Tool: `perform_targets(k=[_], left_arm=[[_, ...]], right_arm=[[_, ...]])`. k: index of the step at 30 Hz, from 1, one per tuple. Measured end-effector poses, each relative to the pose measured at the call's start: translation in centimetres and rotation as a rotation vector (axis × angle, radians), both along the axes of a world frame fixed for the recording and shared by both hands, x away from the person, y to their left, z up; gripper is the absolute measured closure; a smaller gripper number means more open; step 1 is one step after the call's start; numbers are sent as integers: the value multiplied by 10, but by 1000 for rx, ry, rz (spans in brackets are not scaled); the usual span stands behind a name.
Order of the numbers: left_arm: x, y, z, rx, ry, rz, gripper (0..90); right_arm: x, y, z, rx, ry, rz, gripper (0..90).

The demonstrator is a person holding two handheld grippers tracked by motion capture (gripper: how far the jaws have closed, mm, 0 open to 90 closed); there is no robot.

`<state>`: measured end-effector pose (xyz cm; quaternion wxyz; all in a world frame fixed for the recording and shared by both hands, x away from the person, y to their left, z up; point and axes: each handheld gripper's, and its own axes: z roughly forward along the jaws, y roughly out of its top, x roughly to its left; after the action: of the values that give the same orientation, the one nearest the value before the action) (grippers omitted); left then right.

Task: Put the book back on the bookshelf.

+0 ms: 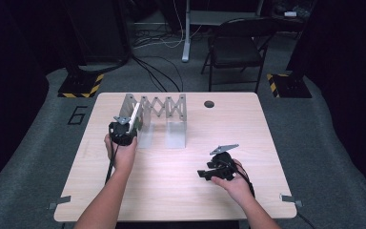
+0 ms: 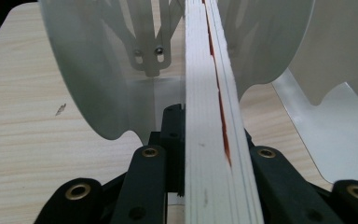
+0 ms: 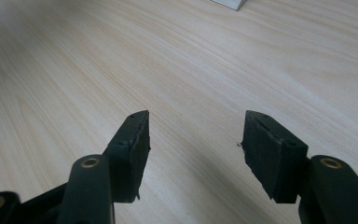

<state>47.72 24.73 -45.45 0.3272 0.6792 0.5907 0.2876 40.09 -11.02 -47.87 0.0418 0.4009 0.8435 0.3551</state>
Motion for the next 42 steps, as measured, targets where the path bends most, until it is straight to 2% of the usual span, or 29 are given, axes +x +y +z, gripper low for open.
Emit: perform_targets(k=[11, 26, 33, 42], left_arm=[[0, 0, -1, 13, 3, -12, 725], [-1, 2, 0, 26, 9, -11, 591], [-3, 3, 2, 25, 19, -21, 594], [-10, 5, 9, 14, -4, -27, 590]], right_arm=[[0, -1, 1, 4, -3, 4, 413], [0, 0, 0, 4, 2, 2, 412], [0, 0, 0, 2, 2, 2, 412], [0, 1, 0, 4, 4, 2, 411]])
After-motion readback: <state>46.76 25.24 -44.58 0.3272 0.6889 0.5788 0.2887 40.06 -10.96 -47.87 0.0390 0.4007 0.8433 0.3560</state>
